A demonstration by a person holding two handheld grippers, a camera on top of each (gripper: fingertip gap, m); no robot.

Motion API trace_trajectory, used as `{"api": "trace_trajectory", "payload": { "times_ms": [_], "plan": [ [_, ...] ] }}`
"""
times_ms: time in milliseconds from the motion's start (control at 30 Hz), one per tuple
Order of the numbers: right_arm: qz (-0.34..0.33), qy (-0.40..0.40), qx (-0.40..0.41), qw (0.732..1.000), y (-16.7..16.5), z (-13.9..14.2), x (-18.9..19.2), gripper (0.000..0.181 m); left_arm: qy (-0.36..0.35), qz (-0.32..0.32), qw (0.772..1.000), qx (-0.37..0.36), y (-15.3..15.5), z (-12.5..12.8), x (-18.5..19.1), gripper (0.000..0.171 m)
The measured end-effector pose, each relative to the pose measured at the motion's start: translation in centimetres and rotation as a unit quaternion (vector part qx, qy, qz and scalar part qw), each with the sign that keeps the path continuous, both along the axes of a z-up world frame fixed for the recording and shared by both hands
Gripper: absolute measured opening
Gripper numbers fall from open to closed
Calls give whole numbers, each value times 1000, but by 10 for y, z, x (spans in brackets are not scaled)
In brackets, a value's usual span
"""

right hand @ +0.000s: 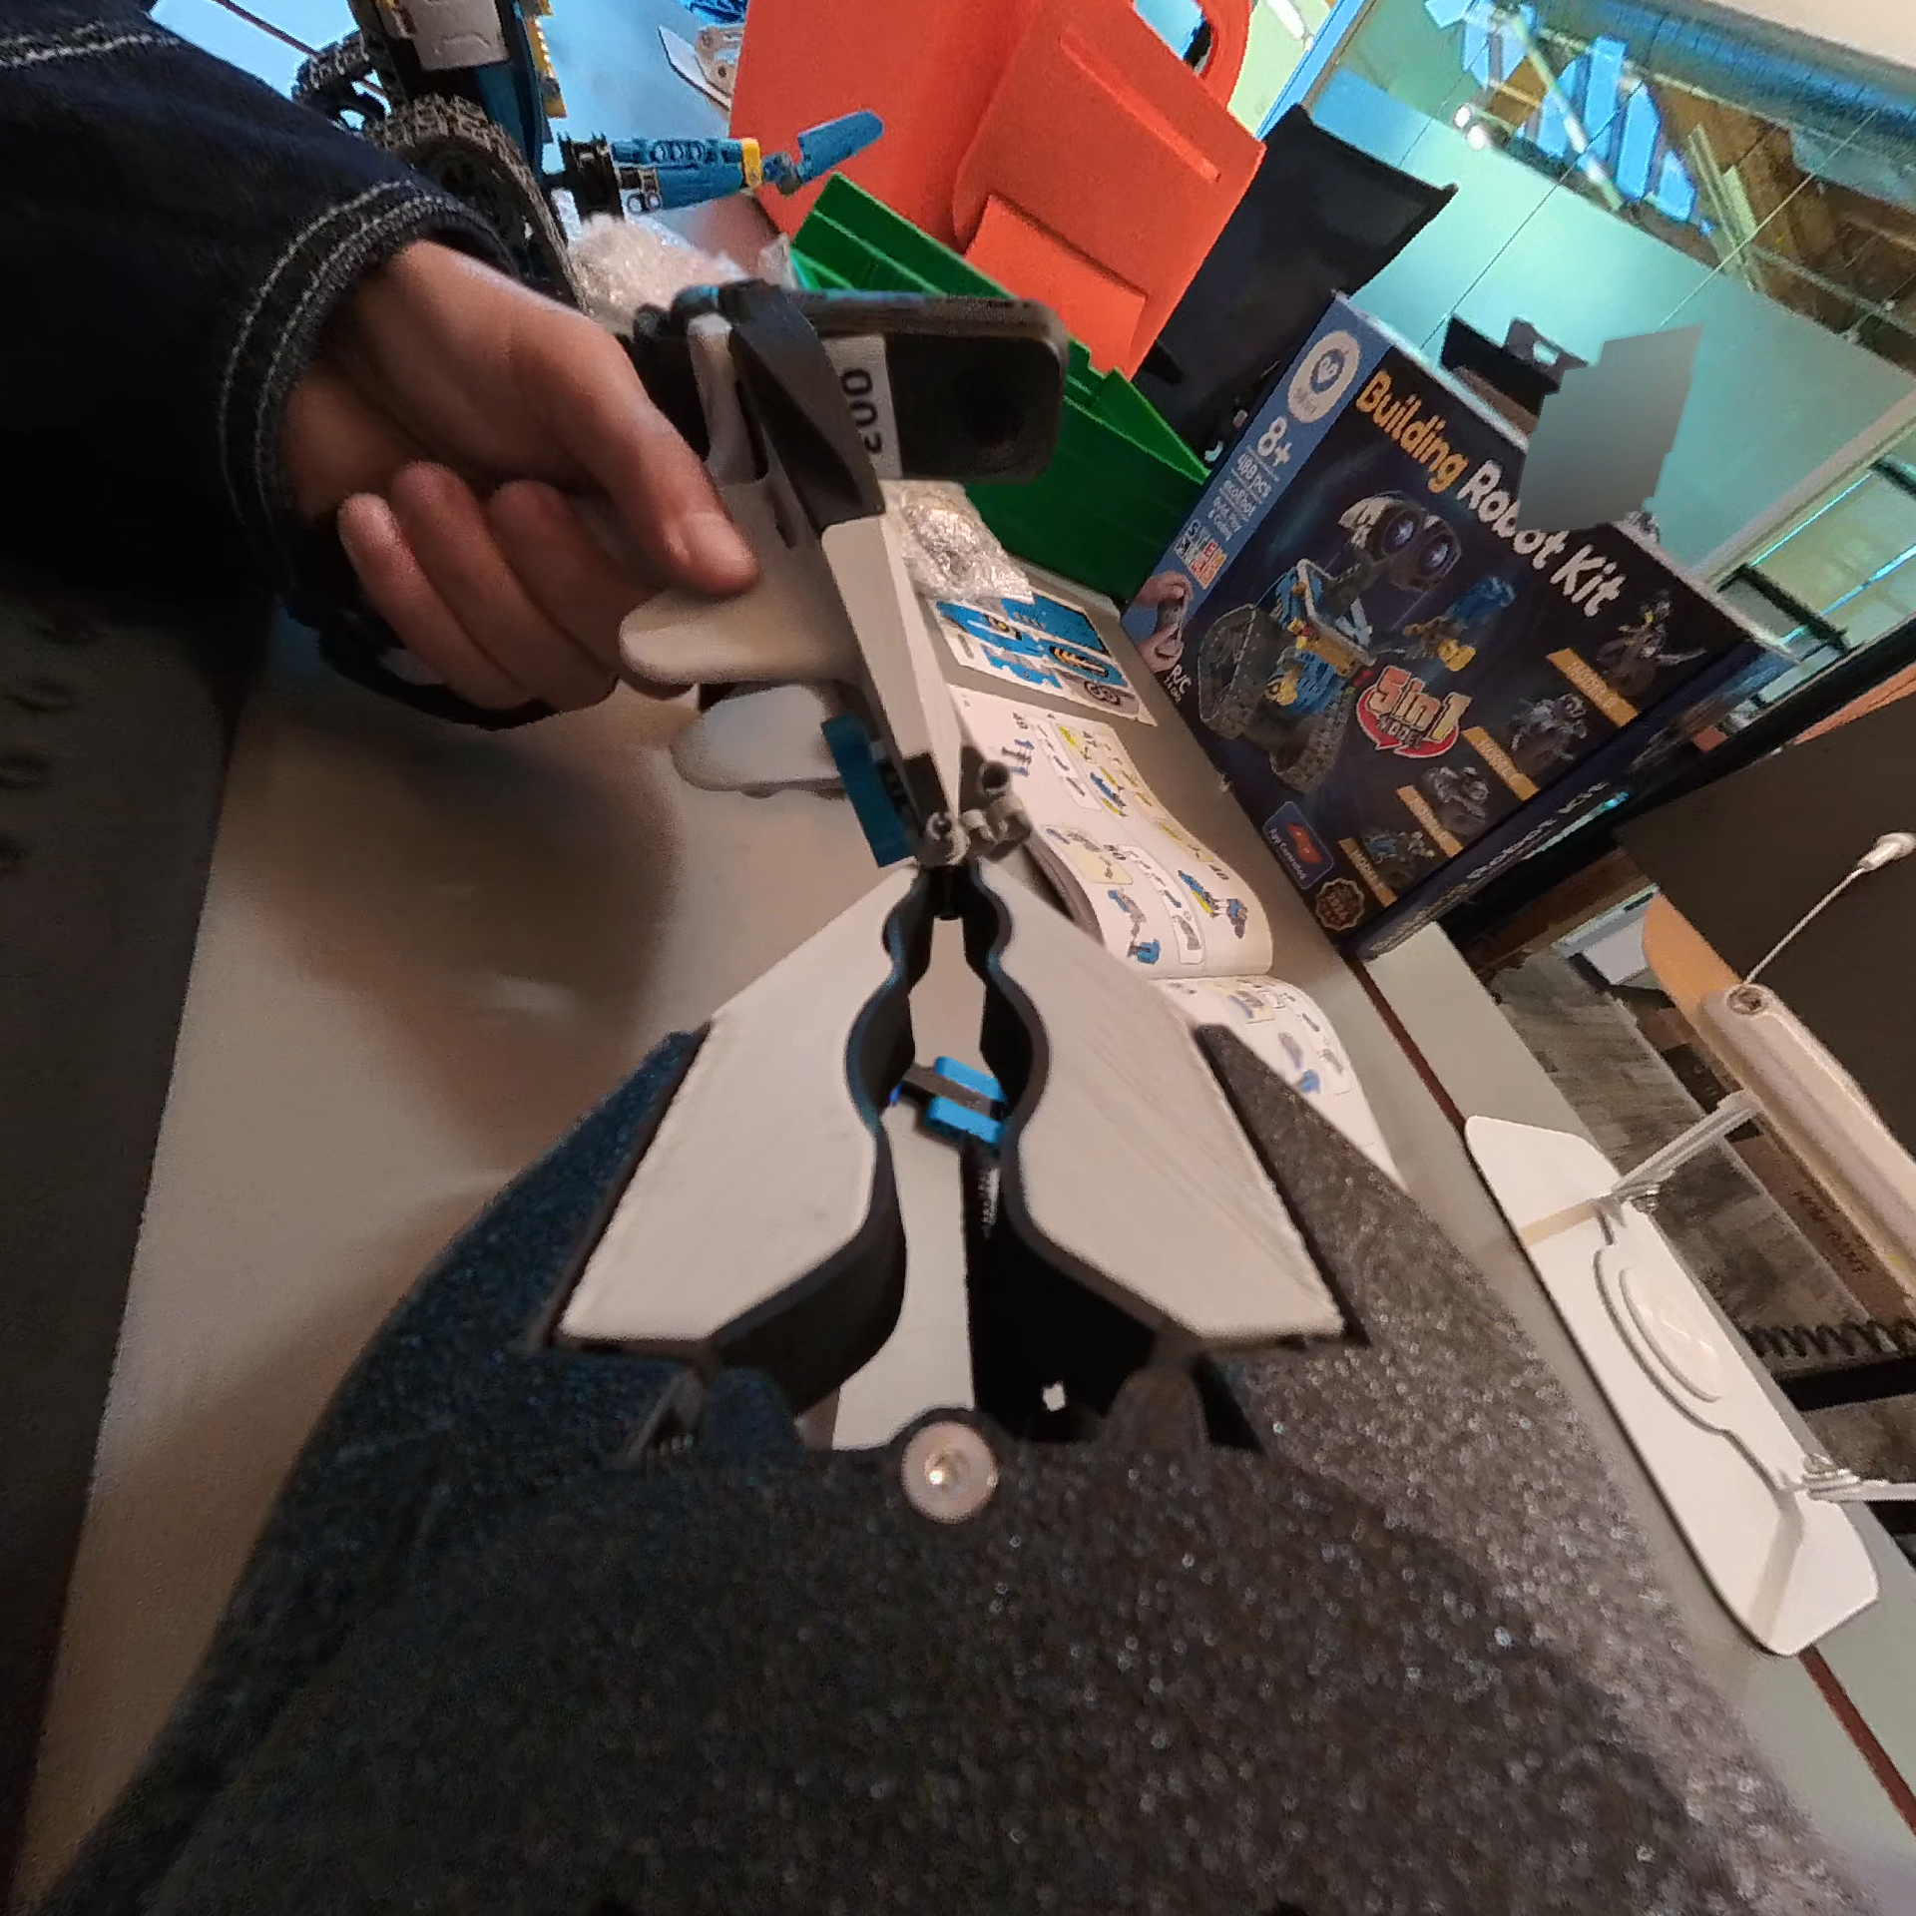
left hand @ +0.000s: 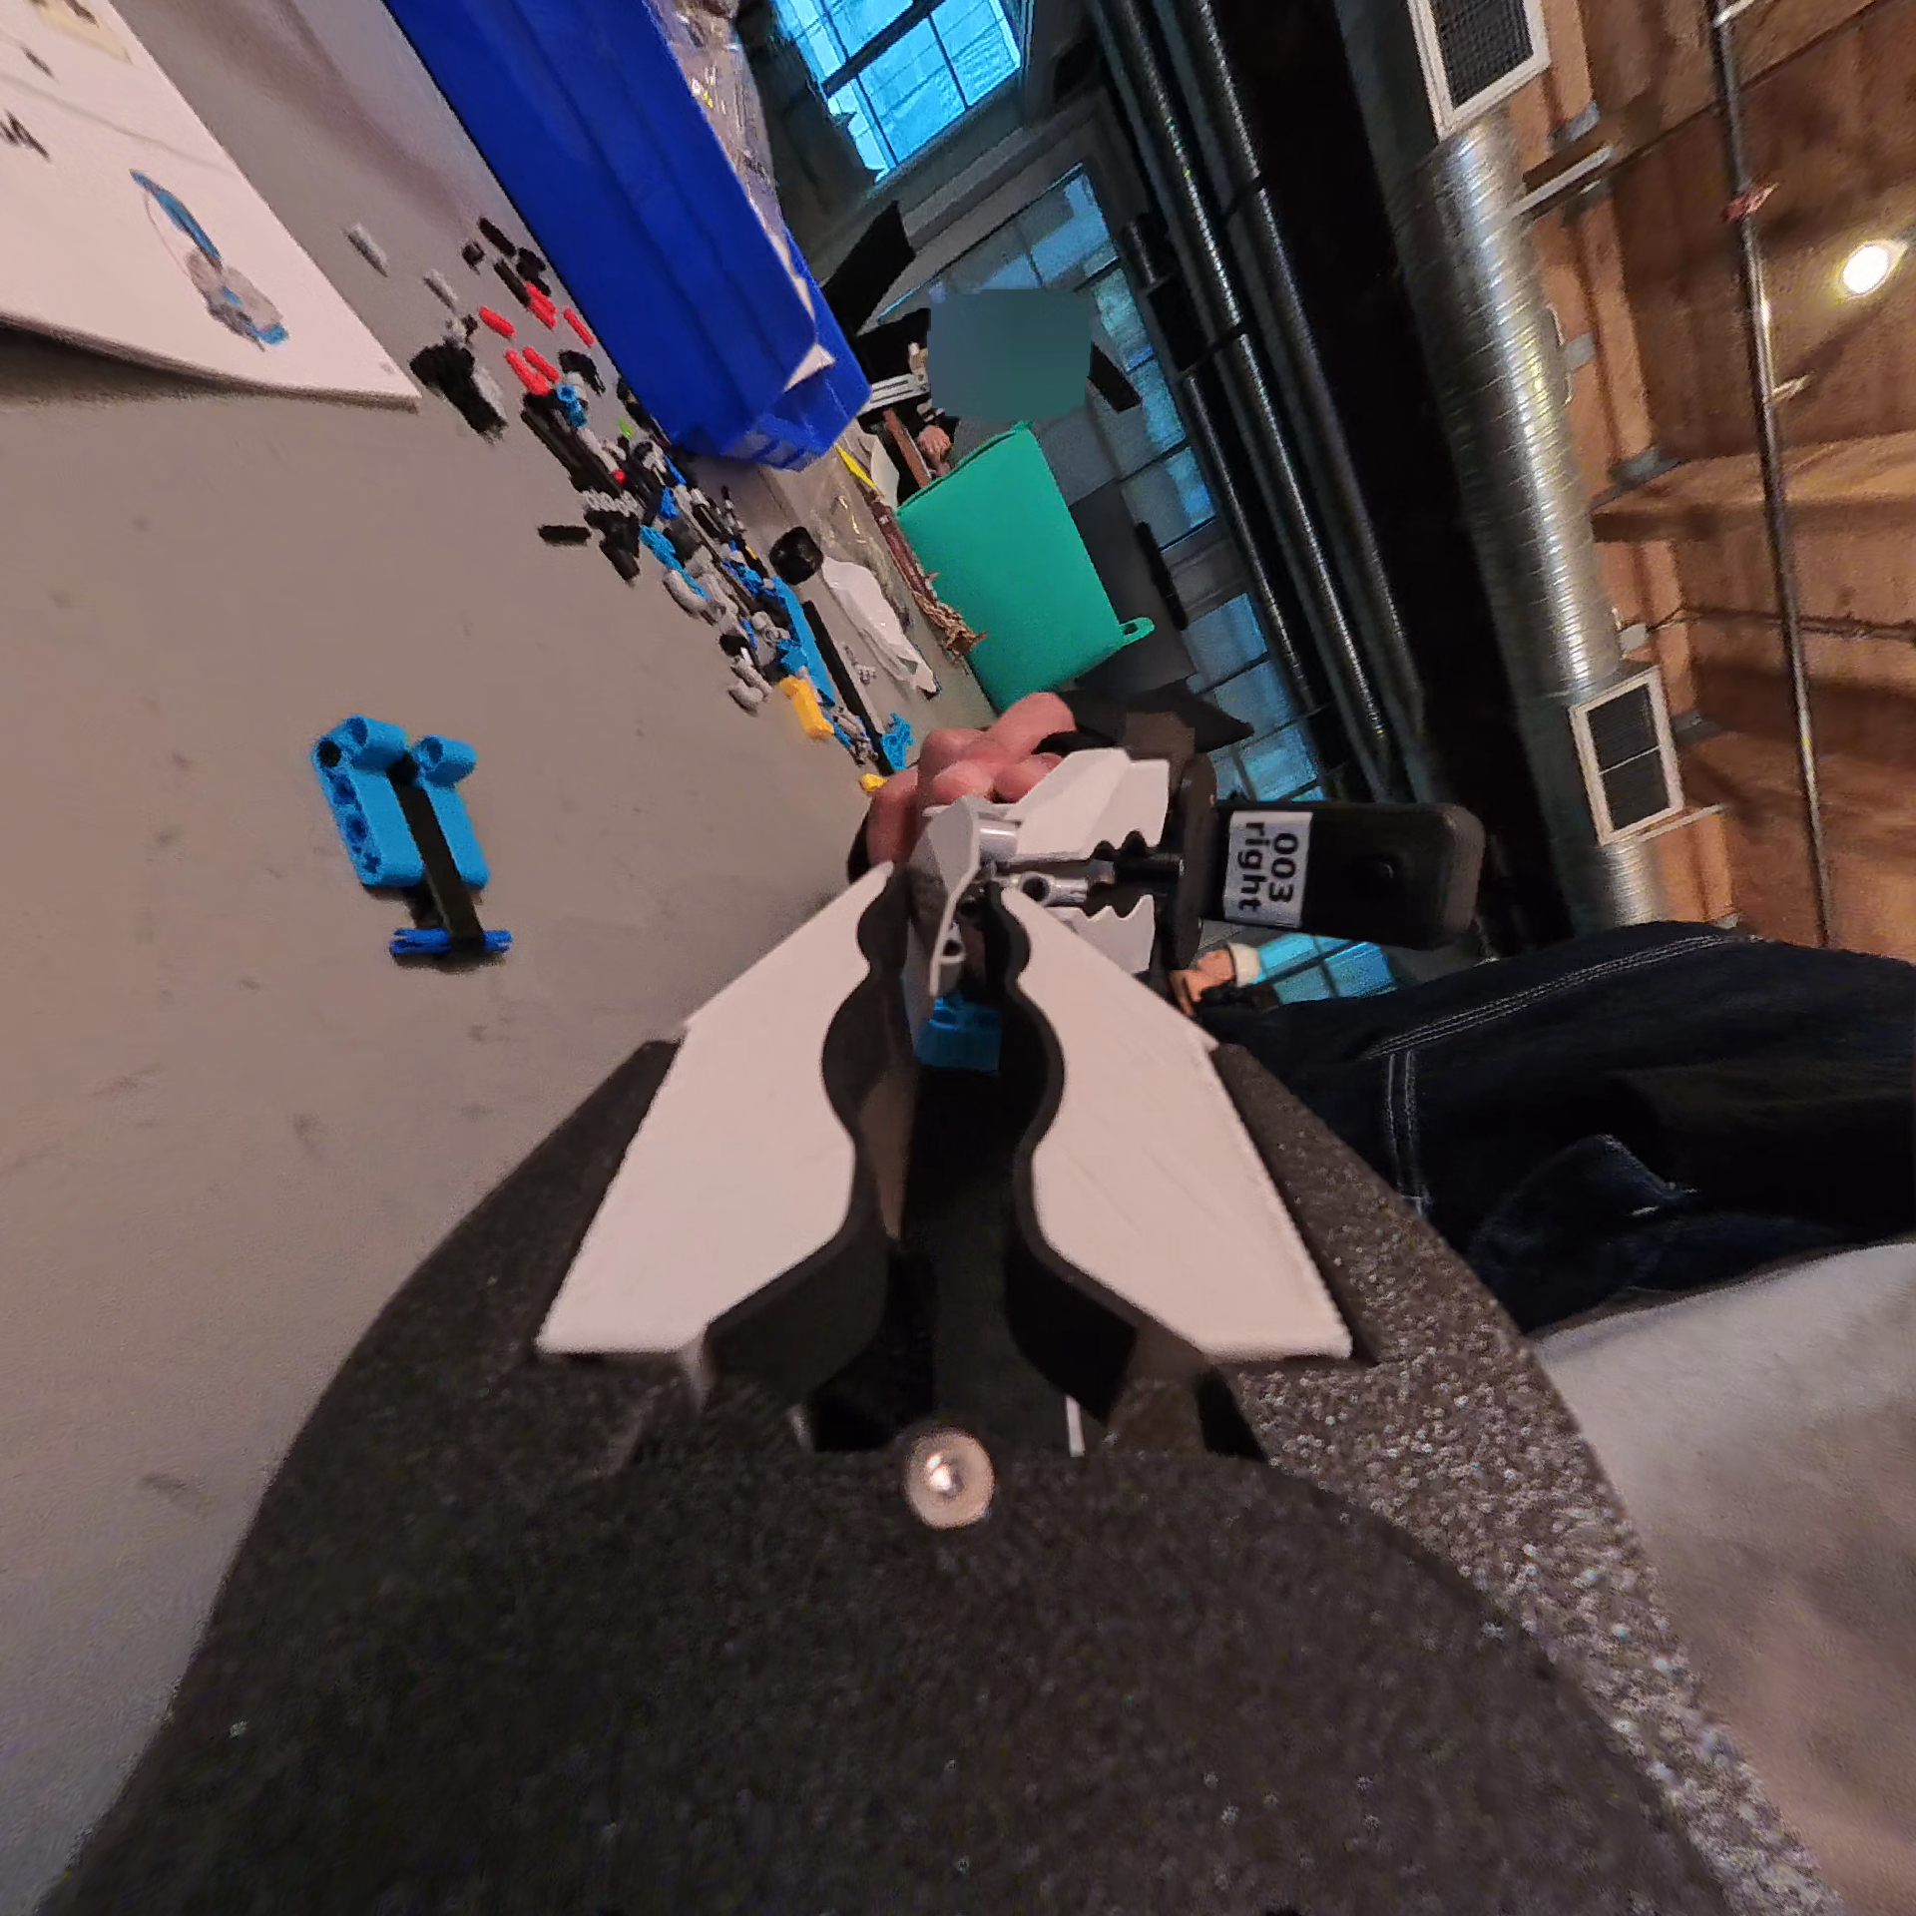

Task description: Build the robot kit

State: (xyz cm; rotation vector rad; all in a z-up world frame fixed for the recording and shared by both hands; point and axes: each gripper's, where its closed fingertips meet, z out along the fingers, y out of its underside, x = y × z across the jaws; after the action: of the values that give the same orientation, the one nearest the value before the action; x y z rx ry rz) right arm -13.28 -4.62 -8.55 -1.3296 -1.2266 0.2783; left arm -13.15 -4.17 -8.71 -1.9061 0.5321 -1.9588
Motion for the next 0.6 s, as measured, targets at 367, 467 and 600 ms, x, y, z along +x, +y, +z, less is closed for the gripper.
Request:
{"api": "trace_trajectory", "payload": {
  "times_ms": [367,467,600],
  "plan": [
    [-41,-64,-11,997,5,-20,9,3,80,5,993,86,-3,-13,5,14],
    [-69,-100,-26,992,12,-34,11,3,151,37,977,149,5,-26,4,14],
    [-109,-121,-91,982,21,-57,16,3,226,86,942,231,18,-33,-2,14]
  ]
}}
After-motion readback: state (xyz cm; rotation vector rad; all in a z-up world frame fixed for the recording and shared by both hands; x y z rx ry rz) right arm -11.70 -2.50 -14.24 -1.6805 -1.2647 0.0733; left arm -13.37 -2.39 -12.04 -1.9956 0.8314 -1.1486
